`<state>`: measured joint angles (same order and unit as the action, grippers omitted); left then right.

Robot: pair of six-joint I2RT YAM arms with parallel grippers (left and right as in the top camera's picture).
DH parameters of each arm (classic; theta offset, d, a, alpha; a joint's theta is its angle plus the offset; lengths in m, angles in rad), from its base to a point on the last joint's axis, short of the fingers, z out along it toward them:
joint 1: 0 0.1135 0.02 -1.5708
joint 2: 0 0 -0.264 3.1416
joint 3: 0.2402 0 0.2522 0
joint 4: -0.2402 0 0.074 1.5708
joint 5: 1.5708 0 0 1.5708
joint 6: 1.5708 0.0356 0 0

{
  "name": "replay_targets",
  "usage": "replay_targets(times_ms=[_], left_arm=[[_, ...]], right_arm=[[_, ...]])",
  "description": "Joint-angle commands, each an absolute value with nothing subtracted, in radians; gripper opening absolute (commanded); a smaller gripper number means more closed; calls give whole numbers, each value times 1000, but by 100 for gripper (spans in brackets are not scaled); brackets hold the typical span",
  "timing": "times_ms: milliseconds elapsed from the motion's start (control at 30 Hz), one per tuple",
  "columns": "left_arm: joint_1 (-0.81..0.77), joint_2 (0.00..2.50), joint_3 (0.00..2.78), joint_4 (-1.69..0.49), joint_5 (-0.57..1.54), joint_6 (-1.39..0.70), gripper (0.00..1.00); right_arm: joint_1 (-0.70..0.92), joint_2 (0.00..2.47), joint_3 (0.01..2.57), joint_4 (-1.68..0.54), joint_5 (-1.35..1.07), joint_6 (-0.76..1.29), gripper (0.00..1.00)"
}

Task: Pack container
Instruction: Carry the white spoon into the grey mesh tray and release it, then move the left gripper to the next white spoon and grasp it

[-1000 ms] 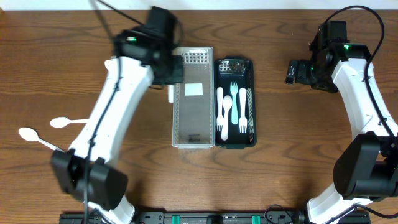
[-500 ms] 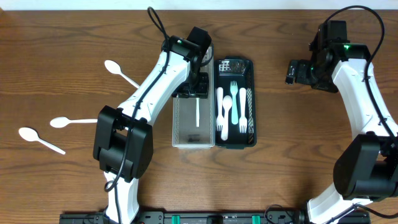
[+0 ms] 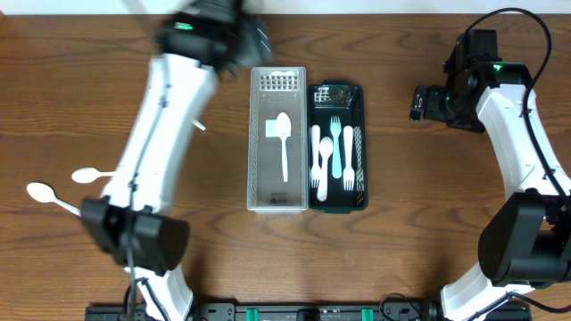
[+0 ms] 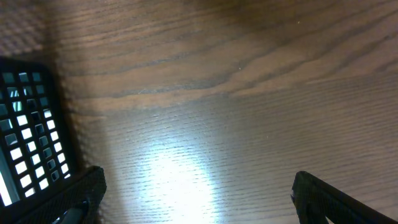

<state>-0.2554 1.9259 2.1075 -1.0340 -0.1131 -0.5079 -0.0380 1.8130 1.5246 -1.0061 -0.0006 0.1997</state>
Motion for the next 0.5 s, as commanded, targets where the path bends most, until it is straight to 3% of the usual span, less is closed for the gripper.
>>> replay_targets(times_ms=[0,233,467], left_arm=[[-119,1958,2112,-1009,-136,-796,98],[77,2123,2112,-938,86,-896,98],[107,2276,2112,-942,94,-893,98]], right_arm=[[-38,1818,1521,-1007,4,186,99],[-38,1818,1521,-1007,3,199,99],[-38,1818,1521,-1010,3,232,99]])
